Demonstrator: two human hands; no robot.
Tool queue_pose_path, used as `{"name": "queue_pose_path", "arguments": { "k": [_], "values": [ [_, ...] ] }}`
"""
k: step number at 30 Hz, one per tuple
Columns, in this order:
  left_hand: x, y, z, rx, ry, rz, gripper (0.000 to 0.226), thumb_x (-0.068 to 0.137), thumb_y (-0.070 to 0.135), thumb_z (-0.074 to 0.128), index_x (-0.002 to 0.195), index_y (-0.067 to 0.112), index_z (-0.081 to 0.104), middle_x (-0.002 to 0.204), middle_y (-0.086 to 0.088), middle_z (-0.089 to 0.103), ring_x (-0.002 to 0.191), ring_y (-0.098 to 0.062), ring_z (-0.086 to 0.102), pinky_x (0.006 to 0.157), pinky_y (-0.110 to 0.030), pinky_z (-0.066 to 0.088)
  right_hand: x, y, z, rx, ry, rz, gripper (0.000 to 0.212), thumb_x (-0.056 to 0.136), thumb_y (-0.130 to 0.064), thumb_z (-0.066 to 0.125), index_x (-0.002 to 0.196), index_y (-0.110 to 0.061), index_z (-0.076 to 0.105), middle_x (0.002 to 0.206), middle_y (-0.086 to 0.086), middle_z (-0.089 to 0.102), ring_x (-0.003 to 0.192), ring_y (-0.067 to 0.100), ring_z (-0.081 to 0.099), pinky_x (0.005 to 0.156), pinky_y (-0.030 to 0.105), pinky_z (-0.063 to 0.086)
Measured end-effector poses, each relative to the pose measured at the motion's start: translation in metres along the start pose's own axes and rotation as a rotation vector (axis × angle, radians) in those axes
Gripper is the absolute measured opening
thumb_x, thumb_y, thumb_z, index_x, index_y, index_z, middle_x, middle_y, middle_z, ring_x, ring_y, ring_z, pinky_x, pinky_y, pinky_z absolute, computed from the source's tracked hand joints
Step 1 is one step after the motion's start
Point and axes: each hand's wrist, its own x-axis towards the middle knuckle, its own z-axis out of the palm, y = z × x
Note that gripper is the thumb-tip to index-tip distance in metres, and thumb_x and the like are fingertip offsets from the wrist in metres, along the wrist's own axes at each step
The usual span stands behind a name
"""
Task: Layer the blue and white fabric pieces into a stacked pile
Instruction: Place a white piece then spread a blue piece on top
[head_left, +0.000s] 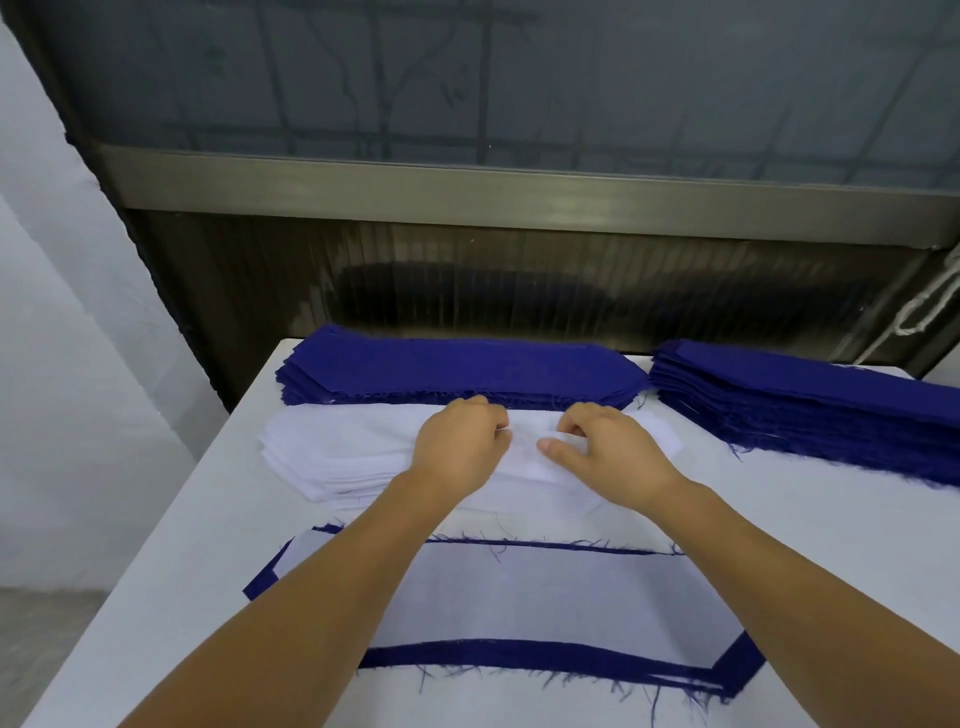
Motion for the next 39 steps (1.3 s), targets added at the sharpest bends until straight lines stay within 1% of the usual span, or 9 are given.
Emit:
{"name": "queue_pose_path", "arguments": {
  "k": [10,14,18,21,25,33,36,38,39],
  "values": [
    [-0.028,-0.060,-0.030,0.094,0.079,-0.059,0.013,0.096,0.020,0.052,0.100,0.019,0.064,0.096,0.001,0.058,0.085,-0.015,0.051,0.075,-0.027,0.049,-0.011,0.014,-0.010,-0.095,0.082,0.020,0.008,0.094,-0.025,0.056,0.102,-0.024,0.054,0.099,-0.005,0.060,0.082,0.011,0.051,0.073,0.025,0.046],
    [-0.046,-0.081,-0.052,0.109,0.117,-0.060,0.015,0.095,0.020,0.057,0.105,0.019,0.067,0.102,0.001,0.063,0.089,-0.015,0.055,0.079,-0.024,0.047,-0.031,0.024,-0.017,-0.078,0.113,-0.063,0.015,0.092,-0.021,0.061,0.107,-0.022,0.063,0.103,-0.007,0.063,0.089,0.012,0.055,0.078,0.022,0.045],
    [-0.083,-0.074,-0.067,0.126,0.129,0.072,0.021,0.086,0.013,0.069,0.107,0.017,0.073,0.105,0.000,0.069,0.093,-0.018,0.062,0.082,-0.026,0.049,-0.074,0.030,-0.024,-0.046,0.304,-0.249,0.008,0.091,-0.016,0.064,0.096,-0.016,0.070,0.093,-0.004,0.066,0.083,0.018,0.062,0.075,0.028,0.051],
    [-0.122,-0.063,-0.066,0.124,0.165,0.222,0.025,0.074,-0.003,0.074,0.090,0.015,0.076,0.088,0.001,0.070,0.076,-0.018,0.065,0.069,-0.022,0.051,-0.117,0.043,-0.016,-0.084,0.400,-0.402,0.024,0.097,-0.020,0.051,0.092,-0.012,0.073,0.094,-0.002,0.069,0.088,0.015,0.060,0.080,0.024,0.047],
    [-0.161,-0.056,-0.047,0.115,0.120,0.371,0.033,0.054,-0.001,0.063,0.080,0.015,0.074,0.079,0.003,0.067,0.065,-0.018,0.063,0.058,-0.026,0.048,-0.160,0.052,0.001,-0.132,0.324,-0.487,0.054,0.104,-0.033,0.027,0.089,-0.014,0.076,0.097,-0.004,0.070,0.088,0.014,0.062,0.083,0.023,0.044],
    [-0.175,-0.055,-0.035,0.078,-0.013,0.319,0.036,0.055,-0.003,0.074,0.080,0.023,0.073,0.079,0.010,0.065,0.067,-0.011,0.062,0.058,-0.018,0.051,-0.173,0.050,0.000,-0.141,0.250,-0.469,0.055,0.104,-0.030,0.026,0.089,-0.016,0.076,0.097,-0.005,0.069,0.083,0.015,0.067,0.077,0.022,0.048],
    [-0.177,-0.054,-0.039,0.065,-0.072,0.293,0.029,0.062,0.008,0.069,0.083,0.028,0.072,0.083,0.016,0.064,0.070,-0.005,0.059,0.061,-0.016,0.047,-0.176,0.047,-0.002,-0.126,0.202,-0.437,0.043,0.100,-0.032,0.037,0.089,-0.018,0.076,0.097,-0.007,0.068,0.081,0.014,0.066,0.073,0.022,0.051],
    [-0.178,-0.054,-0.042,0.053,-0.113,0.245,0.012,0.079,0.030,0.064,0.089,0.032,0.069,0.089,0.020,0.060,0.078,-0.002,0.056,0.066,-0.016,0.046,-0.178,0.045,-0.005,-0.114,0.154,-0.393,0.029,0.091,-0.038,0.051,0.089,-0.021,0.075,0.097,-0.010,0.066,0.083,0.010,0.064,0.072,0.021,0.050],
    [-0.178,-0.053,-0.043,0.039,-0.129,0.204,0.019,0.083,0.047,0.058,0.093,0.033,0.067,0.093,0.022,0.058,0.083,-0.001,0.054,0.071,-0.017,0.046,-0.179,0.043,-0.007,-0.106,0.141,-0.374,0.028,0.089,-0.042,0.054,0.088,-0.022,0.074,0.096,-0.012,0.065,0.083,0.008,0.063,0.073,0.020,0.049]
  ]
}}
